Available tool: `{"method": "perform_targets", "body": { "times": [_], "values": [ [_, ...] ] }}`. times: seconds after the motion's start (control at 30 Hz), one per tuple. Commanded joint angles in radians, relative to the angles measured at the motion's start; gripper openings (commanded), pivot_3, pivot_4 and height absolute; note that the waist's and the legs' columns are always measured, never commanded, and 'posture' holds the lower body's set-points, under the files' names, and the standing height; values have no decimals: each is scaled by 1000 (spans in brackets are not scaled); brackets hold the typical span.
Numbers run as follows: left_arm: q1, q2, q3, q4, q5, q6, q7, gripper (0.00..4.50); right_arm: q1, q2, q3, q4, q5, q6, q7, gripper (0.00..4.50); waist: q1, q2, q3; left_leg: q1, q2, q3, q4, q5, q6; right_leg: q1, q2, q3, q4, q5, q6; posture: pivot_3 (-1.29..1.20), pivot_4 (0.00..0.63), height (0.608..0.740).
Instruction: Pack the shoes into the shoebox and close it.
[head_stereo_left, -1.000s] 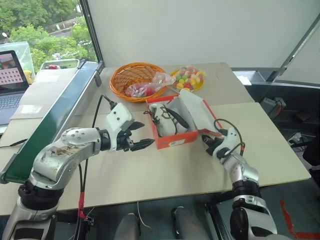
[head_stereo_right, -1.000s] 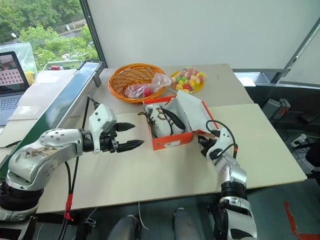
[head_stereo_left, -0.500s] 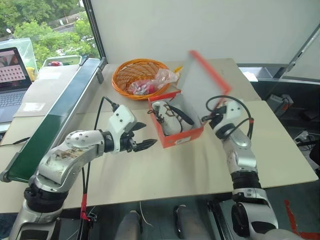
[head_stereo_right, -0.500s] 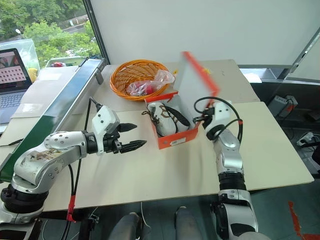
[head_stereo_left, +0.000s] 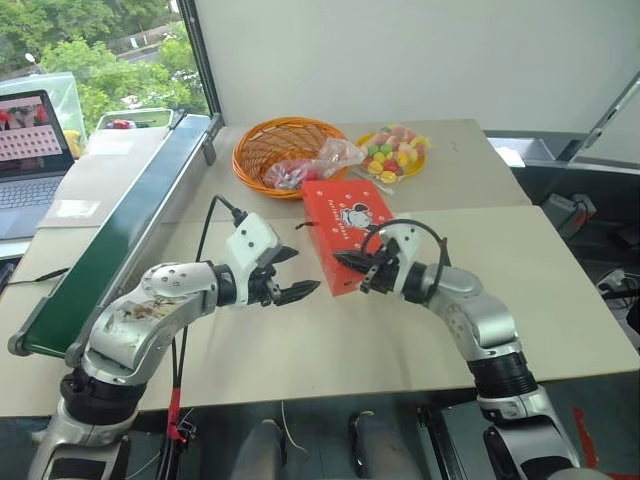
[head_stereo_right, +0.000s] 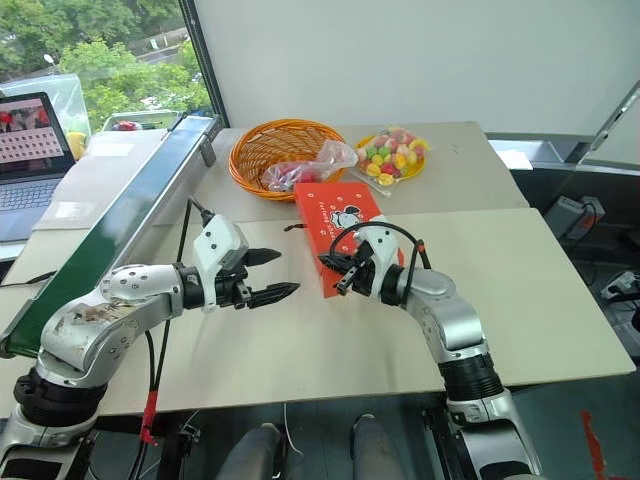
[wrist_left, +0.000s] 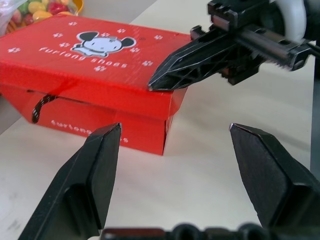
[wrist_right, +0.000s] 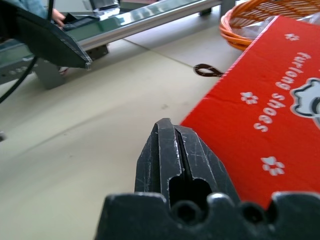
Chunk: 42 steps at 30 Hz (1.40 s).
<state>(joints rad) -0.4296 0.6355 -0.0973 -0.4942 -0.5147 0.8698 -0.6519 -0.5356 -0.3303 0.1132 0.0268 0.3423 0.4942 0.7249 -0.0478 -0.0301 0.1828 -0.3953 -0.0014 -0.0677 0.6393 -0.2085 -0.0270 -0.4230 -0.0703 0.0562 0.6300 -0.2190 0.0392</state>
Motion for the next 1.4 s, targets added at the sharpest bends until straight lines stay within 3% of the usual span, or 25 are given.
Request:
{"method": "perform_targets", "body": {
  "times": [0.03,0.23,0.5,0.63,0.8,0.9,1.03,1.1,1.2,1.23,1.4],
  "values": [
    [-4,-15,8,-25,10,-23,17,3692,-90,31,-34,44,21,-19,2,19,0,0,0,0,0,0,0,0,0,0,0,0,0,0,-1,0,150,740],
    [19,-38,19,-40,12,-19,49,3692,-272,72,-38,279,-12,-89,40,19,1,0,0,0,0,0,0,0,0,0,0,0,0,3,-4,0,150,740],
    [47,-87,48,-76,-12,5,116,3692,-527,132,38,1047,-245,-466,41,19,2,0,0,1,0,0,0,0,0,1,0,0,0,3,-5,0,150,740],
    [73,-84,66,-104,-12,19,140,3692,-553,150,36,1201,-294,-527,34,19,-2,-1,-1,2,-1,1,0,0,0,2,-1,1,0,3,-5,0,150,740],
    [88,-94,70,-125,-14,29,160,3692,-517,174,102,1246,-401,-581,29,19,-4,-1,-2,10,0,1,0,0,0,9,0,1,1,3,-5,0,150,740],
    [93,-98,68,-126,-11,27,169,3692,-536,191,26,1224,-339,-574,67,19,-13,-2,-2,21,0,1,0,-1,-1,21,0,1,-1,2,-3,0,150,740],
    [92,-102,88,-103,-14,17,171,3692,-608,192,-166,1074,-118,-399,185,19,-25,-1,-2,20,0,0,0,-1,-1,19,1,1,0,-1,2,0,150,740],
    [85,-101,105,-86,-15,11,169,3692,-584,165,-191,878,-48,-280,241,19,-25,-1,-1,16,1,0,0,-1,-1,16,1,1,0,3,-4,0,150,740],
    [77,-99,123,-64,-16,1,160,3692,-436,81,-118,455,-14,-98,307,19,-17,0,-1,5,1,0,1,-1,-1,3,1,1,3,3,-5,0,150,740],
    [76,-97,123,-59,-13,-4,155,3692,-390,54,-99,341,-3,-46,313,569,-12,0,-1,2,0,-1,1,-1,-1,1,1,1,4,3,-5,0,150,740],
    [70,-83,112,-37,-3,-29,122,3692,-184,-140,-39,-70,20,140,336,2136,5,0,-1,-2,-1,-2,2,-3,-1,0,-1,0,1,3,-4,0,150,740]
  ]
}}
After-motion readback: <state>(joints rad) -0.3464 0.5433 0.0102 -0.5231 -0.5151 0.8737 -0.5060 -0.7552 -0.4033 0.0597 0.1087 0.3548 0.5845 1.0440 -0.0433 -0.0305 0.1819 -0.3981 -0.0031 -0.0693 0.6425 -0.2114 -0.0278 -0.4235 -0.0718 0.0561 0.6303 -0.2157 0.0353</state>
